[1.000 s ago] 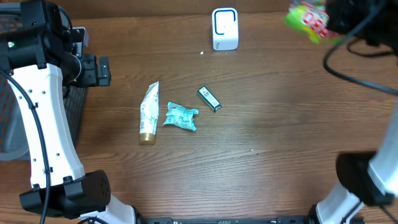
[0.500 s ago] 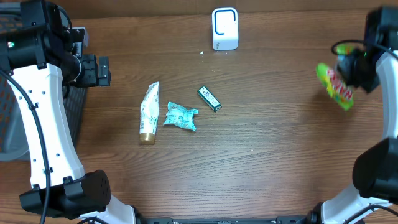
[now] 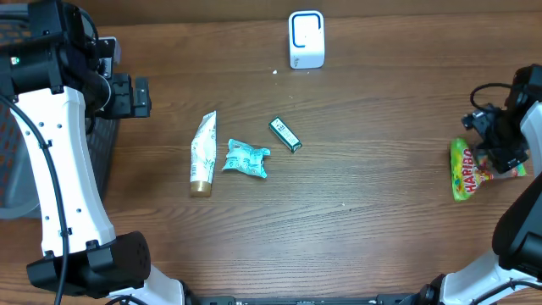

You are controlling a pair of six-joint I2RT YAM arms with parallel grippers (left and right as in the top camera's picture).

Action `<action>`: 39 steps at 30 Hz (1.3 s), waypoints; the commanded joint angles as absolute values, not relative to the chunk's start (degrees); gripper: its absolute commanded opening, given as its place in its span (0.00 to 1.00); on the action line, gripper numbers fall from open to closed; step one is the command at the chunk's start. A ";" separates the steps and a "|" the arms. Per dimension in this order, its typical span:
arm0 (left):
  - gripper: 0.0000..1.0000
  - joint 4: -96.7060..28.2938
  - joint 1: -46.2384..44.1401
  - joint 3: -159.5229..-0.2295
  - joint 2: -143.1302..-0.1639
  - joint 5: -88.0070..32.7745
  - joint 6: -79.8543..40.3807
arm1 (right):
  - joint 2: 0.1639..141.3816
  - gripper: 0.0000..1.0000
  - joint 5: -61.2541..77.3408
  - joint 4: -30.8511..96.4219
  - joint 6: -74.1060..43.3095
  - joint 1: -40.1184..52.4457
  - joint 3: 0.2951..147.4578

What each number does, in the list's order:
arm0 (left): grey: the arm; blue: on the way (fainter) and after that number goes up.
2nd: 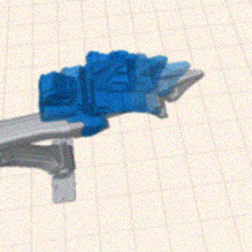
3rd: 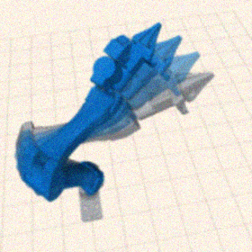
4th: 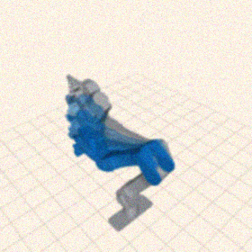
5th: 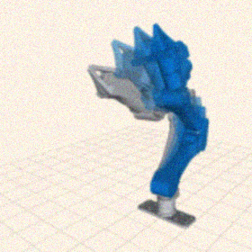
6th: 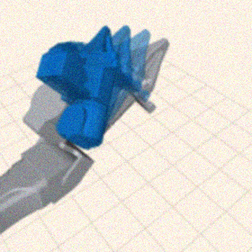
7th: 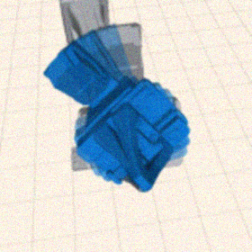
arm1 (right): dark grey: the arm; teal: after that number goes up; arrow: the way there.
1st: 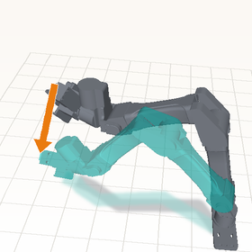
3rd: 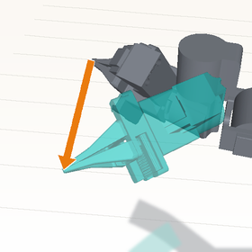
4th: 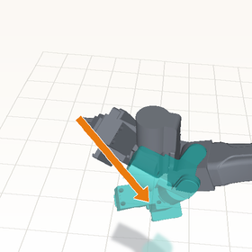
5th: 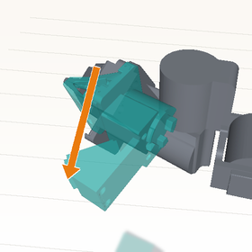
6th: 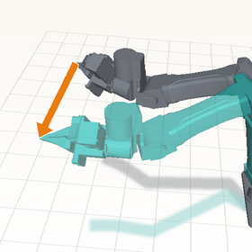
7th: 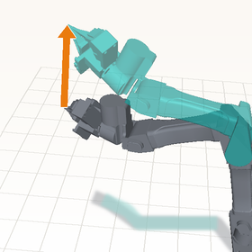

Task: Scan the item barcode
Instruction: 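Carry the Haribo bag to the right side and drop it on the table, then move the right gripper to the green AXE box and grasp it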

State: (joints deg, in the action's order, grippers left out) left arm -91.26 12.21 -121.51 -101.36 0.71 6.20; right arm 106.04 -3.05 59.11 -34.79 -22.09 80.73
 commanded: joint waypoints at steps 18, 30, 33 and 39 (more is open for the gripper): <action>1.00 -91.20 12.27 -121.86 -100.49 0.84 6.87 | 106.41 0.81 12.82 63.44 -8.51 11.05 99.24; 1.00 -91.20 12.27 -121.86 -100.49 0.84 6.87 | 116.18 0.60 10.41 56.60 -5.72 28.05 98.19; 1.00 -91.20 12.27 -121.86 -100.49 0.84 6.87 | 118.91 0.60 7.64 55.24 -5.69 30.11 98.19; 1.00 -91.20 12.27 -121.86 -100.49 0.84 6.87 | 122.52 0.59 4.93 52.88 -5.65 31.81 98.19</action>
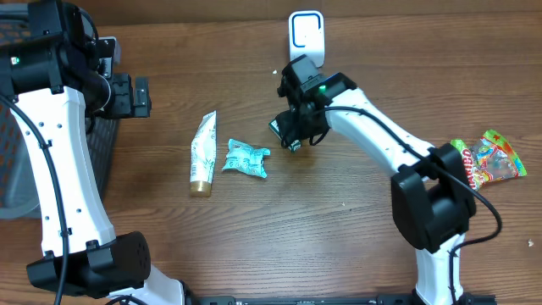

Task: Scan the item barcode
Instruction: 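Move the right gripper to the green AXE box and grasp it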

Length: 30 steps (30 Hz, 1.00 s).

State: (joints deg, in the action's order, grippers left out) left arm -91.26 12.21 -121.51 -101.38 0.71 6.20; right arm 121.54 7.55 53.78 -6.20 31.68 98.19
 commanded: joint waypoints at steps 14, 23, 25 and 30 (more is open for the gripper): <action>1.00 -91.20 12.27 -121.86 -100.49 0.84 6.87 | 126.13 0.60 4.32 49.25 -3.99 32.27 98.19; 1.00 -91.20 12.27 -121.86 -100.49 0.84 6.87 | 128.29 0.45 2.83 51.11 -4.03 32.62 97.47; 1.00 -91.20 12.27 -121.86 -100.49 0.84 6.87 | 128.29 0.35 1.58 51.22 -4.03 32.62 97.47; 1.00 -91.20 12.27 -121.86 -100.49 0.84 6.87 | 128.27 0.22 0.89 51.37 -4.03 32.27 97.49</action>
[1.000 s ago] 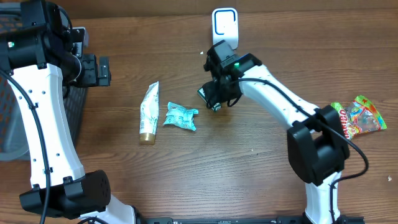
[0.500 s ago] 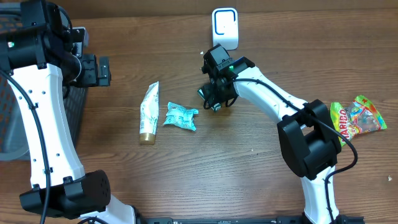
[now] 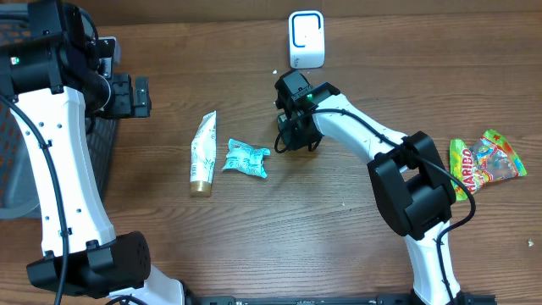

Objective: Scan the item barcode

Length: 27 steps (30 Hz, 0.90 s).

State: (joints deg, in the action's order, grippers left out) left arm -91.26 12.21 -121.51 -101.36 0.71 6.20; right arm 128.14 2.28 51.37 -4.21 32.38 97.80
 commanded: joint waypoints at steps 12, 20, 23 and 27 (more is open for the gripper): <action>1.00 -91.20 12.27 -121.86 -100.49 0.84 6.87 | 128.27 0.22 20.78 67.55 -3.99 28.42 107.11; 1.00 -91.20 12.27 -121.86 -100.49 0.84 6.87 | 128.27 0.20 51.13 72.44 2.07 17.34 107.22; 1.00 -91.20 12.27 -121.86 -100.49 0.84 6.87 | 128.29 0.19 58.46 73.91 4.16 12.95 107.22; 1.00 -91.20 12.27 -121.86 -100.49 0.84 6.87 | 128.29 0.19 63.75 76.47 4.99 9.23 107.22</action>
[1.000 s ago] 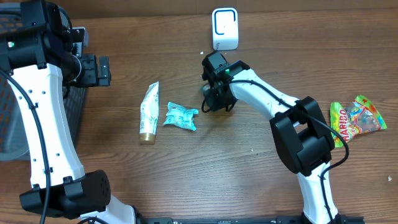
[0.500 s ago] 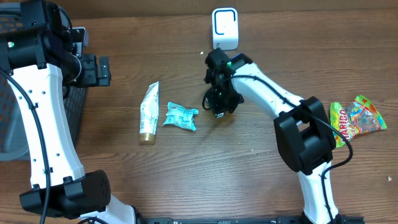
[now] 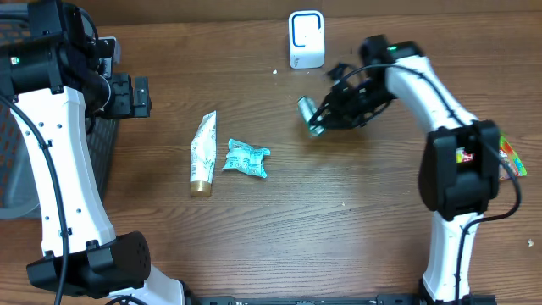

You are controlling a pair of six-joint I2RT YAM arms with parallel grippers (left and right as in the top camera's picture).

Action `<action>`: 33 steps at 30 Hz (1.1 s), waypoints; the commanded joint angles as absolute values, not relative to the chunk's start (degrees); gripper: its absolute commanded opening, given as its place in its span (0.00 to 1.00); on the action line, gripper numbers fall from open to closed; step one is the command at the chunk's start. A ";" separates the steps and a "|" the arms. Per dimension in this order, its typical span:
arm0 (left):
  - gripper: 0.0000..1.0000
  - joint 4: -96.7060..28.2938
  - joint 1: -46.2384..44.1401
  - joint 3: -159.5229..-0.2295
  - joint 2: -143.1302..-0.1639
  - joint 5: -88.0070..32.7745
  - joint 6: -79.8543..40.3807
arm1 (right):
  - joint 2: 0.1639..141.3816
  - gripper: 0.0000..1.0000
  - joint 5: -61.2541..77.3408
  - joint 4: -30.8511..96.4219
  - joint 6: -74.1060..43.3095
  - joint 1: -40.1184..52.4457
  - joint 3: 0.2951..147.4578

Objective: Scan the item barcode

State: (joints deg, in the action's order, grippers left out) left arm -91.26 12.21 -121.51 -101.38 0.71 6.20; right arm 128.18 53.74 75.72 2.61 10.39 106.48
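A small green pack (image 3: 310, 115) hangs just above the table, below and a little right of the white scanner (image 3: 306, 39). My right gripper (image 3: 318, 119) is shut on it, its arm reaching in from the right. Still on the table are a white tube with a gold cap (image 3: 201, 154) and a crumpled teal packet (image 3: 246, 158), left of centre. My left gripper (image 3: 134, 96) is raised at the far left, open and holding nothing.
A dark mesh basket (image 3: 103, 148) stands at the left edge under the left arm. A Haribo candy bag (image 3: 510, 159) peeks out behind the right arm at the right edge. Bare wood lies across the front of the table.
My right gripper was down on the green pack beside the teal packet. Now it holds the pack off the table, farther right and nearer the scanner. The left arm has not moved.
At first my right gripper was at the far right by the candy bag, and the green pack lay mid-table. Then it was at the pack, and lower on it a second later. Now the pack is lifted below the scanner.
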 commanded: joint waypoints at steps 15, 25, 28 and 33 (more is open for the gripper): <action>1.00 -91.20 12.27 -121.86 -100.49 0.84 6.87 | 128.29 0.16 65.49 78.50 5.06 7.97 107.22; 1.00 -91.20 12.27 -121.86 -100.49 0.84 6.87 | 128.29 0.04 17.43 70.06 -6.20 12.49 107.18; 1.00 -91.20 12.27 -121.86 -100.49 0.84 6.87 | 128.29 0.04 -8.29 68.60 -16.97 17.23 107.18; 1.00 -91.20 12.27 -121.86 -100.49 0.84 6.87 | 128.29 0.14 -34.17 69.12 -25.56 27.24 107.09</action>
